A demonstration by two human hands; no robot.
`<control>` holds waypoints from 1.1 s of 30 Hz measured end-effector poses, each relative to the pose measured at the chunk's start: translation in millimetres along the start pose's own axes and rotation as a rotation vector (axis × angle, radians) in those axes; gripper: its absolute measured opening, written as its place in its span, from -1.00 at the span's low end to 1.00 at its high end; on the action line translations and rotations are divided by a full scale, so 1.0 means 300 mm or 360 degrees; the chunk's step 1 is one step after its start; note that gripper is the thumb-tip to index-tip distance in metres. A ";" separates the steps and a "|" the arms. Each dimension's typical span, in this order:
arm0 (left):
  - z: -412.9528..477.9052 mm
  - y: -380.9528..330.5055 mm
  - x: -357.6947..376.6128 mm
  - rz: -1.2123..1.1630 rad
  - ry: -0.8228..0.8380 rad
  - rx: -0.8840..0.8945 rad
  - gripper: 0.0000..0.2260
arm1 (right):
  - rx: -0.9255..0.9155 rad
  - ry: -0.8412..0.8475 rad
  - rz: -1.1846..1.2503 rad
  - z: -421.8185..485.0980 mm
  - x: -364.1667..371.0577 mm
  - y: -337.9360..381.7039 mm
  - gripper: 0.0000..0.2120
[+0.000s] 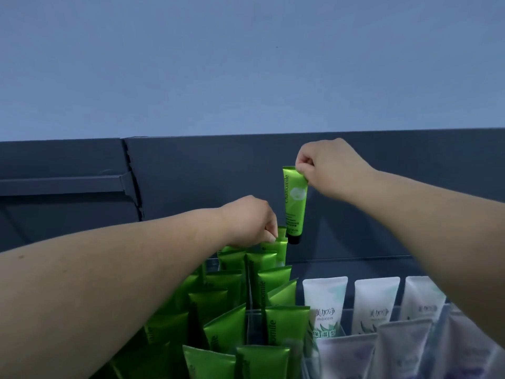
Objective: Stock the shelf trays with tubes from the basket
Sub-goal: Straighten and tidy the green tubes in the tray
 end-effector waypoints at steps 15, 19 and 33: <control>0.022 0.083 -0.017 -0.0103 -0.0267 -0.0178 -0.82 | 0.0163 0.0380 0.0175 0.035 0.222 -0.036 -0.77; 0.053 0.069 0.029 -0.0045 -0.0108 -0.0193 -0.77 | 0.0174 0.0406 0.0228 0.036 0.219 -0.034 -0.79; 0.062 0.067 0.027 -0.0005 -0.0169 -0.0199 -0.86 | 0.0199 0.0837 0.0096 -0.024 0.354 -0.038 -0.78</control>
Point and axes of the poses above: each hand's wrist, its own z-axis towards the middle knuckle, its own x-axis out of the palm, y = z × x, the point moved 7 cm from there along z, towards the middle knuckle, and after that the axes turned 15 degrees about z, right-handed, at the moved point
